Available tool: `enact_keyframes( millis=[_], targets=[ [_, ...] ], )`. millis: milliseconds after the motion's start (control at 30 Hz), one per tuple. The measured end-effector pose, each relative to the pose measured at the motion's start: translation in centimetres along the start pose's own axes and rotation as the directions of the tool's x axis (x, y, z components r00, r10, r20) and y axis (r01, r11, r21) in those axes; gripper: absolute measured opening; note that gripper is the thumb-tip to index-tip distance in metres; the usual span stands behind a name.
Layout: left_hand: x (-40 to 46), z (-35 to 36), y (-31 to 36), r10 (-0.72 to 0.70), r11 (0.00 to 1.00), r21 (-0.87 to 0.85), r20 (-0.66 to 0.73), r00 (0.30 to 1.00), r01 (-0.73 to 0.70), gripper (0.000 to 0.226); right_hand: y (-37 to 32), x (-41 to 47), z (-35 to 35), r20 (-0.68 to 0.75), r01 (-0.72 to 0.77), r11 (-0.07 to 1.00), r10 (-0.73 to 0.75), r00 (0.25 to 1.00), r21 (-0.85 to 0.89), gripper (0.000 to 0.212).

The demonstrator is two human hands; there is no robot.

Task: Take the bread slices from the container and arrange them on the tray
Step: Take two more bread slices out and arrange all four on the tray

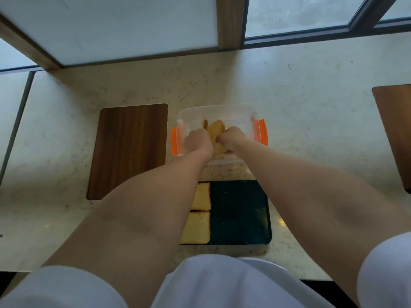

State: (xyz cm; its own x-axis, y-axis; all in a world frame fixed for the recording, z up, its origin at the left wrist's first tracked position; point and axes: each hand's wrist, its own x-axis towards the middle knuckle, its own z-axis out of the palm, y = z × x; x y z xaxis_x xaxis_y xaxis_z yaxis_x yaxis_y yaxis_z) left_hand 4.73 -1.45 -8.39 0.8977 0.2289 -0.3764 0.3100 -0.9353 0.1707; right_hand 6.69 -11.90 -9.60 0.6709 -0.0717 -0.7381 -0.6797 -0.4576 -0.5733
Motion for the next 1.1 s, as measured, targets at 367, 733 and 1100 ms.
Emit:
enact_keyframes(
  millis=[367, 733, 1100],
  targets=[
    [-4.5, -7.3, 0.6, 0.163, 0.917, -0.341, -0.148, 0.976, -0.205, 0.022, -1.6, -7.2, -4.3, -0.105, 0.287, 0.948, -0.274, 0.956, 0.139, 0.019],
    [-17.7, -0.4, -9.8, 0.101, 0.534, -0.831, 0.244, 0.965, 0.154, 0.035, 12.7, -16.4, -4.8, 0.027, 0.140, 0.849, -0.179, 0.984, 0.510, 0.021],
    [-20.5, 4.3, -14.0, -0.006, 0.290, -0.818, 0.517, 0.856, 0.496, 0.049, 19.9, -13.9, -1.7, 0.060, 0.001, 0.981, -0.013, 0.998, 0.195, 0.032]
  ],
)
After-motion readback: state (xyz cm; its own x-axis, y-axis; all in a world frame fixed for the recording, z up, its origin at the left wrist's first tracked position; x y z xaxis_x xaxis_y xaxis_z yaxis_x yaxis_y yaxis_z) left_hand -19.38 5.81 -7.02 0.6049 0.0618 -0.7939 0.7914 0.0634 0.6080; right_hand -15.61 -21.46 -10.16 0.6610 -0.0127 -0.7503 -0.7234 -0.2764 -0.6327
